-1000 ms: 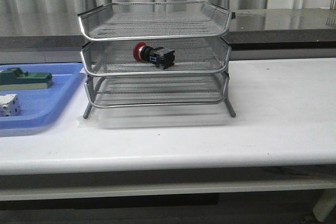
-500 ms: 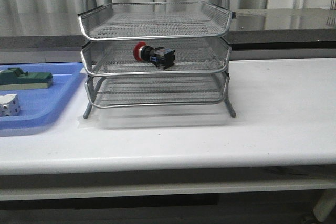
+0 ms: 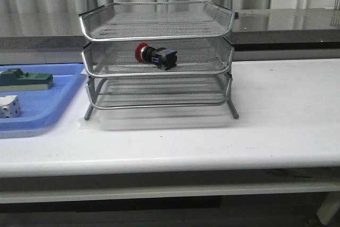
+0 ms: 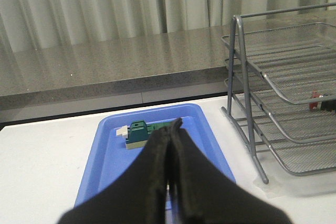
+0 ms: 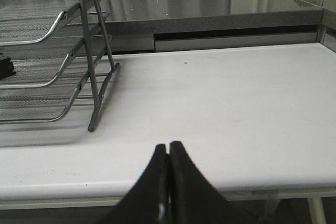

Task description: Place button on rack with both arms

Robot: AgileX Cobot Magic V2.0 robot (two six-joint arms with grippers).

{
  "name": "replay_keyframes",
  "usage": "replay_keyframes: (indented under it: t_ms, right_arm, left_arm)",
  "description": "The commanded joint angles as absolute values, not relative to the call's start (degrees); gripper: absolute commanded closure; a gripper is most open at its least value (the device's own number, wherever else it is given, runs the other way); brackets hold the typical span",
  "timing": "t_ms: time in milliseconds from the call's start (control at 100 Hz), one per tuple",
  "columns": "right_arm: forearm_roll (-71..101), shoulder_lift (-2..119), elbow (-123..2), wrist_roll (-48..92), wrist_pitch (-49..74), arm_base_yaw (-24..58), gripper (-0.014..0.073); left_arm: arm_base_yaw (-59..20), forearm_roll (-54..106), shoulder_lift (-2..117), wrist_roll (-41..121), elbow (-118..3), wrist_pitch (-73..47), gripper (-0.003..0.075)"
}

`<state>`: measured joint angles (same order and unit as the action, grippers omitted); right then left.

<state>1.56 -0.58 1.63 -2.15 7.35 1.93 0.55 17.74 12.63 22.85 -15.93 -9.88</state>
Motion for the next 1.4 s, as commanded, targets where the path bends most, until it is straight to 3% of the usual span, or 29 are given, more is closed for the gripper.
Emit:
replay_keyframes:
  t_ms: [0,490,800,1390]
  right_arm:
    - [1.69,-1.77,0.49,-1.57,2.39,1.59,0.0663]
    - [1.69,-1.77,0.49,-1.57,2.39,1.59,0.0663]
    - [1.69,-1.77,0.49,-1.57,2.39,1.59,0.0663]
    - [1.69,-1.77,0.49,-1.57,2.39,1.59,0.0663]
  left_arm:
    - [0.61,18.36,13.02,22.21,-17.47,-5.18,0.0741]
    - [0.61,16.96,13.02,21.84,-17.24,-5.28,0.0741]
    - [0.61,0.73,12.35,3.5,-11.92,-4.33,0.0741]
    - [0.27,-1.0,-2.12,0.0,1.24,0.47,0.0741]
